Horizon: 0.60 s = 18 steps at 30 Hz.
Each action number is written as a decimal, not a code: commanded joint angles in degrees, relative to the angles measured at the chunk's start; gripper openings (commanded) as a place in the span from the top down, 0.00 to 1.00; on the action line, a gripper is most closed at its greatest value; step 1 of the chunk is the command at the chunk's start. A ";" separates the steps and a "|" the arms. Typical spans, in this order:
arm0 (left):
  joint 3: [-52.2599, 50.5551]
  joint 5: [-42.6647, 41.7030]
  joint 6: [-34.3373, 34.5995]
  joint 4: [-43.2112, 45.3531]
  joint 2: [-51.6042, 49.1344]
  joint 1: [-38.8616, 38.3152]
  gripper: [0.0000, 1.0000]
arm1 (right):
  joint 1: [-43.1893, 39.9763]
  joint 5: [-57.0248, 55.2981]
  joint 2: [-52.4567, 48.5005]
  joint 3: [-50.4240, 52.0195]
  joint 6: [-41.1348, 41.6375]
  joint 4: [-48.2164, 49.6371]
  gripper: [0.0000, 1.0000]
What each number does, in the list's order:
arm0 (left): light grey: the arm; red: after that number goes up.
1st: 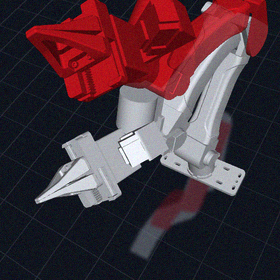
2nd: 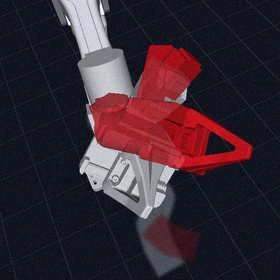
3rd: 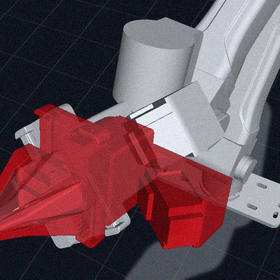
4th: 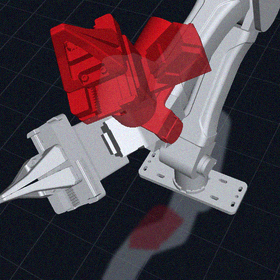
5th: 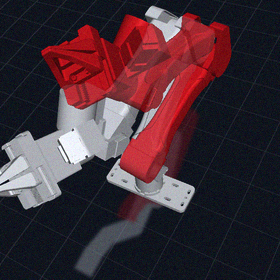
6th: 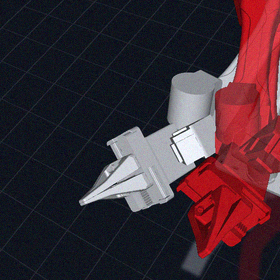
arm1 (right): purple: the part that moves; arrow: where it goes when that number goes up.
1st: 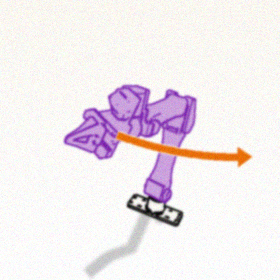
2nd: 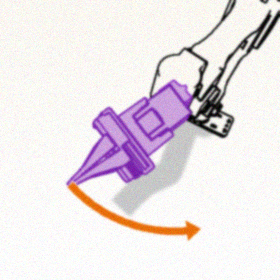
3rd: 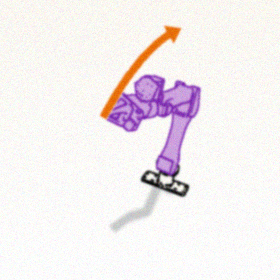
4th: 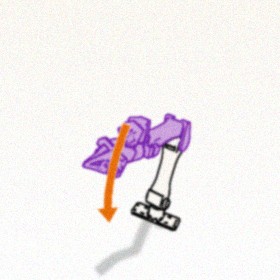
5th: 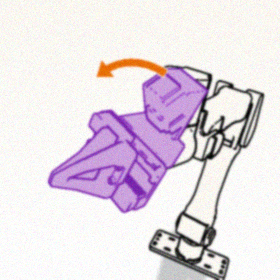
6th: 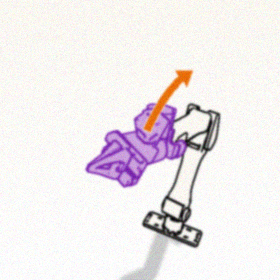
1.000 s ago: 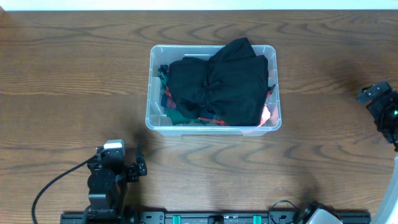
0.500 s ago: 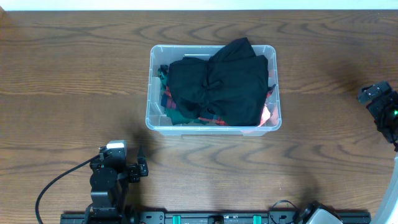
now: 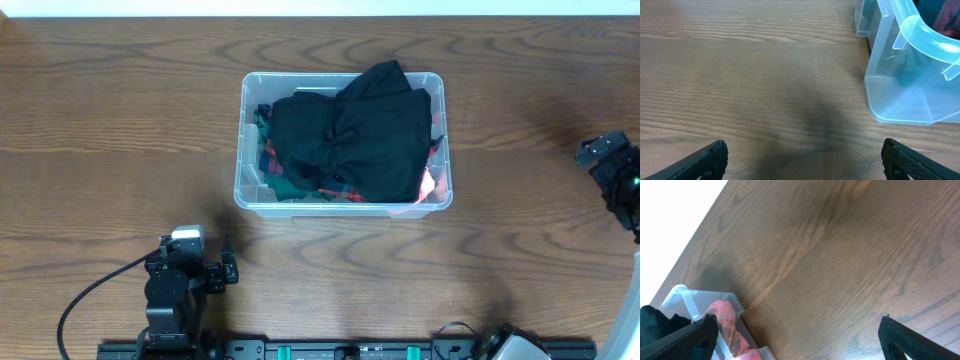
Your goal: Pack container
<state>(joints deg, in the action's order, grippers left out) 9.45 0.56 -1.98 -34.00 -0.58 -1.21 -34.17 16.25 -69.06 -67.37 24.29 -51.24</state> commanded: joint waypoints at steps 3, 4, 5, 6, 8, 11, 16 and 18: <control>-0.72 -0.15 -0.79 0.26 0.39 0.28 0.02 | -0.37 0.24 -0.22 -0.04 -0.76 -0.02 0.01; -0.72 -0.13 -0.79 0.26 0.39 0.28 0.02 | -0.35 0.24 -0.22 -0.04 -0.76 0.00 0.01; -0.72 -0.15 -0.79 0.26 0.39 0.28 0.02 | -0.15 0.24 -0.02 -0.04 -0.76 0.00 0.01; -0.72 -0.15 -0.79 0.26 0.39 0.28 0.02 | 0.26 0.22 0.11 -0.02 -0.76 -0.04 0.01; -0.72 -0.15 -0.79 0.26 0.39 0.28 0.02 | 1.97 0.22 1.18 -0.02 -0.76 -0.02 0.01; -0.72 -0.15 -0.79 0.26 0.39 0.28 0.02 | 7.30 0.22 4.52 -0.02 -0.79 0.00 0.01; -0.72 -0.13 -0.79 0.26 0.39 0.28 0.02 | 22.27 -6.69 11.21 0.11 -6.78 -0.72 0.01; -0.72 -0.13 -0.79 0.26 0.39 0.28 0.02 | 27.26 -11.72 13.97 0.81 -9.51 2.71 0.01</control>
<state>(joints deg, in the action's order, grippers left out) 9.45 0.38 -1.98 -34.00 -0.58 -1.21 -11.79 12.23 -58.57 -67.31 20.45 -50.63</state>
